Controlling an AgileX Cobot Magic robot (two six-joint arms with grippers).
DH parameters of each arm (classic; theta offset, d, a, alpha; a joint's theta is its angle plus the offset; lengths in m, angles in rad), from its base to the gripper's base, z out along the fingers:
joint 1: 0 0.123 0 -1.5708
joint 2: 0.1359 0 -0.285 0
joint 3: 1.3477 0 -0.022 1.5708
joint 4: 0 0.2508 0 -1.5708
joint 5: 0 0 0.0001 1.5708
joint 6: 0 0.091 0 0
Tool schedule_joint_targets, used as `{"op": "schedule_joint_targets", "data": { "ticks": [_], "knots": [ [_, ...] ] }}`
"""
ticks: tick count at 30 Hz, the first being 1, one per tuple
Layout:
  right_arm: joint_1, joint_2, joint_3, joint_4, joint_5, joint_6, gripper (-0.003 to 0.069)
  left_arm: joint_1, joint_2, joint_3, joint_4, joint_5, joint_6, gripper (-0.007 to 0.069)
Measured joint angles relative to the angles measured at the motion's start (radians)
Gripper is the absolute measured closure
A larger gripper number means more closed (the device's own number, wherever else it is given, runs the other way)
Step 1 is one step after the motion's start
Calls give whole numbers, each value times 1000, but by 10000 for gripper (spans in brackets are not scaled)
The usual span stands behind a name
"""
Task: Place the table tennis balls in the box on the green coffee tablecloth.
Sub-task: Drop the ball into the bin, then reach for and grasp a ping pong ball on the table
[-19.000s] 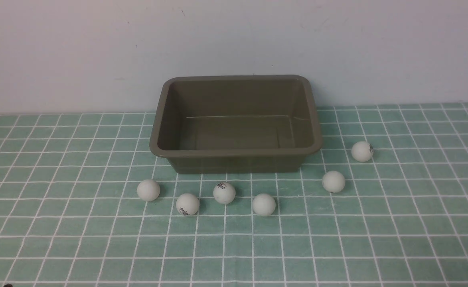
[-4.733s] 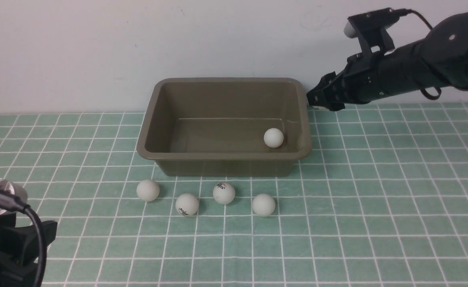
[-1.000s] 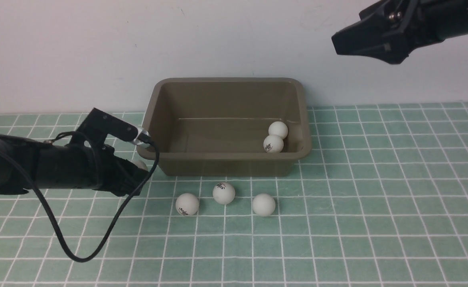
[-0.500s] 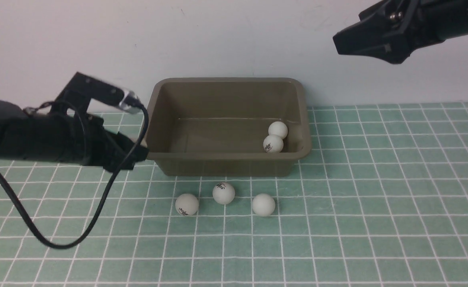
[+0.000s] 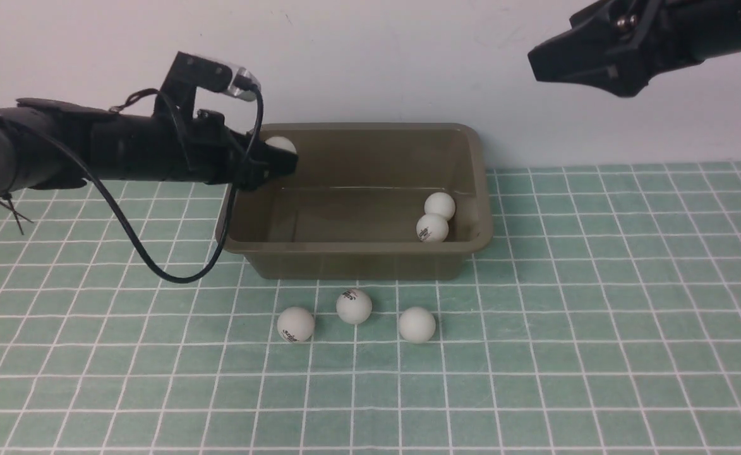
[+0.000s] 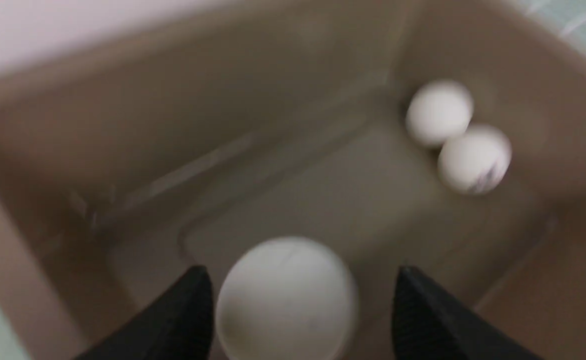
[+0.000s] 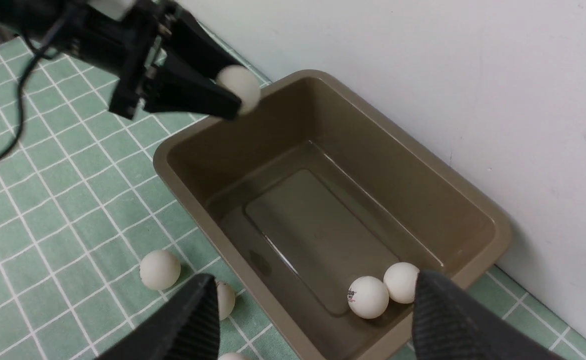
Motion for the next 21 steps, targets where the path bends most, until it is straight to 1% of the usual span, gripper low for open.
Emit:
{"op": "schedule_joint_targets", "data": {
  "ticks": [1, 2, 3, 4, 5, 7, 11, 16, 19, 21],
  "knots": [
    [0, 0, 0, 0, 1, 0, 186, 0, 12, -16, 95, 0, -86, 185],
    [0, 0, 0, 0, 9, 0, 186, 0, 13, -28, 198, 4, -145, 165],
    [0, 0, 0, 0, 23, 0, 186, 0, 7, -35, 263, 7, -202, 153],
    [0, 0, 0, 0, 39, 0, 186, 0, -8, -45, 365, 13, -281, 143],
    [0, 0, 0, 0, 65, 0, 186, 0, -24, -47, 431, 21, -348, 141],
    [4, 0, 0, -3, 85, 0, 186, 0, -69, -48, 502, 36, -434, 135],
    [18, 0, 0, -18, 88, 2, 186, 0, -158, -48, 554, 76, -518, 135],
    [64, 0, 37, -24, 69, 13, 186, 0, -285, -49, 564, 131, -545, 135],
    [111, 0, 94, -30, 33, 22, 186, 0, -368, -49, 574, 180, -551, 135],
    [170, 0, 180, -38, -37, 34, 186, 0, -433, -49, 591, 229, -575, 135]
  ]
}}
